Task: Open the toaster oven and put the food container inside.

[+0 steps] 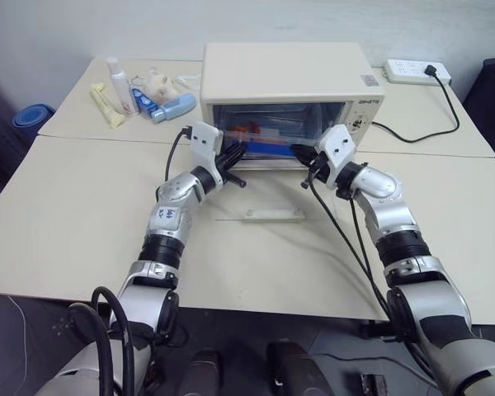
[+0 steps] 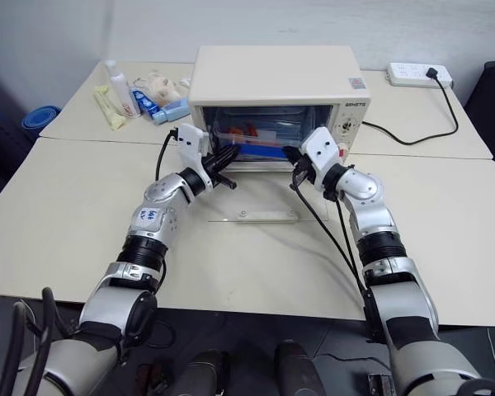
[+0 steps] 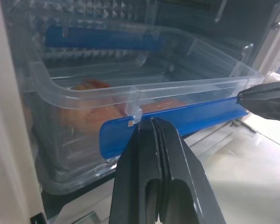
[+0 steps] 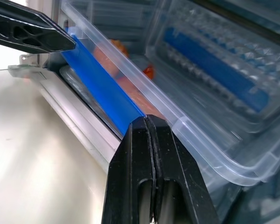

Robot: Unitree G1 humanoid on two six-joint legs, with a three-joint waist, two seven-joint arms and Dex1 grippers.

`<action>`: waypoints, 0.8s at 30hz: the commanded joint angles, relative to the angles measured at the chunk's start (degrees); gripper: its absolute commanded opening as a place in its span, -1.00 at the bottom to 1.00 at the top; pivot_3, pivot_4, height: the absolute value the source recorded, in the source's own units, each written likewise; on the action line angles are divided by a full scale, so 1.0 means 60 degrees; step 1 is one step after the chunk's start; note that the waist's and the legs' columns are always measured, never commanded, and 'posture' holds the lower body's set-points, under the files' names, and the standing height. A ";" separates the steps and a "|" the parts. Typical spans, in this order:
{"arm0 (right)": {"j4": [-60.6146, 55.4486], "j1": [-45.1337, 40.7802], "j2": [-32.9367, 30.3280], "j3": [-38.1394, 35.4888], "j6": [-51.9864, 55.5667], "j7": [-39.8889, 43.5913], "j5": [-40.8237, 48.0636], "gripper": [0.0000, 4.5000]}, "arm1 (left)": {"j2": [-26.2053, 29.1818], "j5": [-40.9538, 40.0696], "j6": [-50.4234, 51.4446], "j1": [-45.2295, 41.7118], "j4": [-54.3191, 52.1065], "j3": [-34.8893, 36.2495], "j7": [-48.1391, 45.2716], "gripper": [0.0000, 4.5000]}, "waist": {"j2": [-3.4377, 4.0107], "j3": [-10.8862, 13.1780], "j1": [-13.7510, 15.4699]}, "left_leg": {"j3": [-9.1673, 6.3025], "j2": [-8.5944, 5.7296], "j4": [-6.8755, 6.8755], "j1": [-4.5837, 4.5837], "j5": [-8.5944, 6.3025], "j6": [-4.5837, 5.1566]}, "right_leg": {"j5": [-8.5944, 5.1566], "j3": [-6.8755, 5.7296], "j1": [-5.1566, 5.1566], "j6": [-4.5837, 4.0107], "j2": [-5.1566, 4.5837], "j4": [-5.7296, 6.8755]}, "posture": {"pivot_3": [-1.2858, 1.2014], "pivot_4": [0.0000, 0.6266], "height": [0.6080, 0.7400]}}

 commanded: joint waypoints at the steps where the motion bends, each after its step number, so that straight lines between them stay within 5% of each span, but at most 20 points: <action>1: -0.1602 0.0720 -0.0801 -0.0381 0.0693 0.1136 0.0693 -1.00 | 0.0563 -0.0942 0.1624 0.0719 -0.2101 0.0082 -0.0940 -1.00 | 0.0000 0.0000 0.0003 | 0.0000 0.0000 0.0000 -0.0001 0.0000 0.0000 | 0.0000 -0.0008 -0.0001 0.0000 -0.0007 0.0001 | 0.03 -0.52 1.00; 5: -0.3307 0.1935 -0.1862 -0.0858 0.1734 0.2050 0.1513 -1.00 | 0.1942 -0.1929 0.3429 0.1866 -0.4495 0.0330 -0.1926 -1.00 | 0.0000 0.0000 -0.0002 | -0.0010 0.0001 -0.0004 -0.0017 -0.0002 0.0002 | 0.0000 -0.0001 -0.0006 0.0000 -0.0012 -0.0005 | 0.03 -0.52 1.00; 8: -0.3367 0.2801 -0.2582 -0.1037 0.1694 0.2588 0.1502 -1.00 | 0.3337 -0.2520 0.3012 0.3062 -0.5708 0.0720 -0.3726 -0.92 | 0.0000 0.0000 -0.0011 | -0.0005 0.0002 0.0001 -0.0003 -0.0001 0.0001 | 0.0000 -0.0003 -0.0002 0.0000 -0.0007 -0.0039 | 0.03 -0.52 1.00; 15: -0.0626 0.2817 -0.2693 -0.0762 0.0153 0.3087 0.0741 -1.00 | 0.6001 -0.3049 0.2073 0.4673 -0.5404 0.1651 -0.6960 -0.07 | 0.0005 0.0003 -0.0006 | -0.0001 0.0013 -0.0008 0.0032 -0.0017 0.0041 | -0.0002 -0.0001 0.0033 -0.0005 0.0001 -0.0058 | 0.03 -0.52 1.00; 22: 0.0959 0.2384 -0.1725 -0.0954 -0.1151 0.4111 0.1152 -1.00 | 0.6191 -0.3787 0.2558 0.4659 -0.5971 0.1998 -0.7109 0.89 | 0.0006 0.0004 -0.0005 | -0.0011 0.0013 -0.0011 0.0033 -0.0020 0.0045 | -0.0002 -0.0002 0.0038 -0.0006 -0.0006 -0.0057 | 0.03 -0.52 1.00; 24: 0.0944 0.2342 -0.1506 -0.1153 -0.1294 0.4327 0.1481 -1.00 | 0.6059 -0.4006 0.2753 0.4643 -0.6191 0.2088 -0.6822 0.99 | 0.0006 0.0004 -0.0006 | -0.0013 0.0013 -0.0010 0.0031 -0.0019 0.0041 | -0.0002 -0.0002 0.0039 -0.0005 -0.0010 -0.0059 | 0.03 -0.52 1.00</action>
